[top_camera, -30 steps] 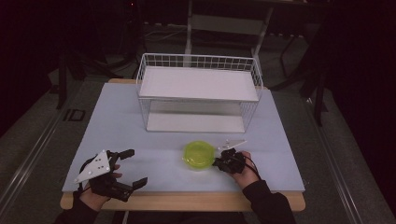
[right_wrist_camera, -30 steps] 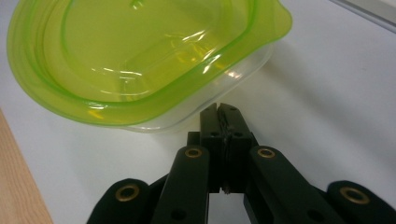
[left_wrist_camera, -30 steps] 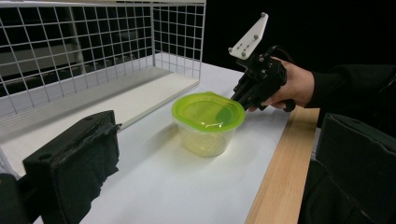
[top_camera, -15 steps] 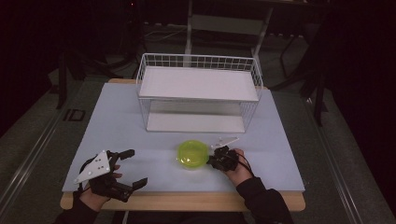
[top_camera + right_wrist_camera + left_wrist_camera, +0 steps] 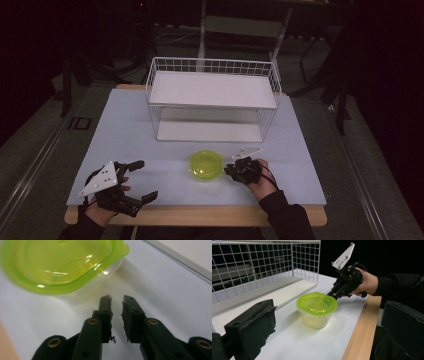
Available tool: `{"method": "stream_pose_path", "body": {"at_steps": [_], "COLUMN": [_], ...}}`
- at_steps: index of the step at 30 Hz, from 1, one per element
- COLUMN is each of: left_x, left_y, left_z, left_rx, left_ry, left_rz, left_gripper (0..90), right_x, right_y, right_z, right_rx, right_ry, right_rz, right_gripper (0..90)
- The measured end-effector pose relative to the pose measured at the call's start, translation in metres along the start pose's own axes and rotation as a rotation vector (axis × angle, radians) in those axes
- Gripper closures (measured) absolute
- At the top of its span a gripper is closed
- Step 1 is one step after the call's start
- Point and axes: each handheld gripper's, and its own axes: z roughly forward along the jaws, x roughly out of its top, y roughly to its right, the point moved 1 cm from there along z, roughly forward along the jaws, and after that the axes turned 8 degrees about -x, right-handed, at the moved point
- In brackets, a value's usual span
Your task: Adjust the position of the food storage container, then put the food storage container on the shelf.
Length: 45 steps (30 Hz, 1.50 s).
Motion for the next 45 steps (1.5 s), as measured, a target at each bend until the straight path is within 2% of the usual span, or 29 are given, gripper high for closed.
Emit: {"method": "stream_pose_path", "body": {"at_steps": [1,5,8,11,15,18,19,24,25,27,29,33,35,38,43,45], "left_x": [0.0,0.0,0.0,-0.001,0.004,0.01,0.012,0.022,0.023,0.027,0.032,0.045,0.052,0.061,0.073,0.076], "left_y": [0.0,-0.001,-0.002,-0.003,-0.003,-0.002,-0.002,-0.002,-0.003,-0.005,-0.008,-0.015,-0.016,-0.016,-0.018,-0.02], "left_z": [0.0,0.001,0.001,0.002,0.005,0.006,0.006,0.009,0.01,0.011,0.011,0.012,0.016,0.021,0.038,0.046], "left_rx": [-0.002,-0.007,0.0,-0.005,-0.02,-0.016,-0.011,-0.017,-0.015,-0.017,0.006,-0.01,-0.021,-0.022,-0.031,-0.033], "left_ry": [0.002,0.006,-0.02,-0.03,-0.036,-0.039,-0.044,-0.063,-0.063,-0.075,-0.063,-0.046,-0.071,-0.086,-0.095,-0.093], "left_rz": [0.0,-0.009,-0.002,-0.013,-0.044,-0.059,-0.054,-0.036,-0.034,-0.05,-0.061,-0.074,-0.059,-0.035,-0.034,-0.051], "left_gripper": [0.2,0.2,0.2,0.2,0.3,0.2,0.3,0.3,0.2,0.3,0.2,0.2,0.2,0.3,0.3,0.2], "right_x": [-0.001,-0.004,-0.004,-0.004,-0.001,0.0,0.001,0.006,0.01,0.014,0.019,0.029,0.032,0.038,0.048,0.051], "right_y": [-0.001,0.001,0.002,0.001,-0.001,-0.003,-0.004,-0.009,-0.011,-0.012,-0.013,-0.015,-0.014,-0.011,-0.007,-0.005], "right_z": [-0.006,-0.018,-0.027,-0.038,-0.055,-0.063,-0.071,-0.083,-0.089,-0.094,-0.098,-0.105,-0.106,-0.107,-0.107,-0.104], "right_rx": [-0.006,0.0,-0.016,-0.025,-0.004,0.015,0.044,0.045,0.045,0.044,0.016,-0.032,-0.004,-0.012,-0.019,-0.013], "right_ry": [0.007,0.037,0.055,0.089,0.151,0.178,0.206,0.249,0.262,0.276,0.299,0.309,0.322,0.332,0.37,0.368], "right_rz": [-0.007,0.016,0.014,0.028,0.052,0.056,0.062,0.034,0.015,0.017,0.014,-0.055,-0.041,-0.037,-0.029,-0.013], "right_gripper": [73.6,65.3,57.7,45.6,26.4,22.0,15.3,12.6,12.4,14.1,14.2,18.5,18.5,18.0,15.8,15.1]}}
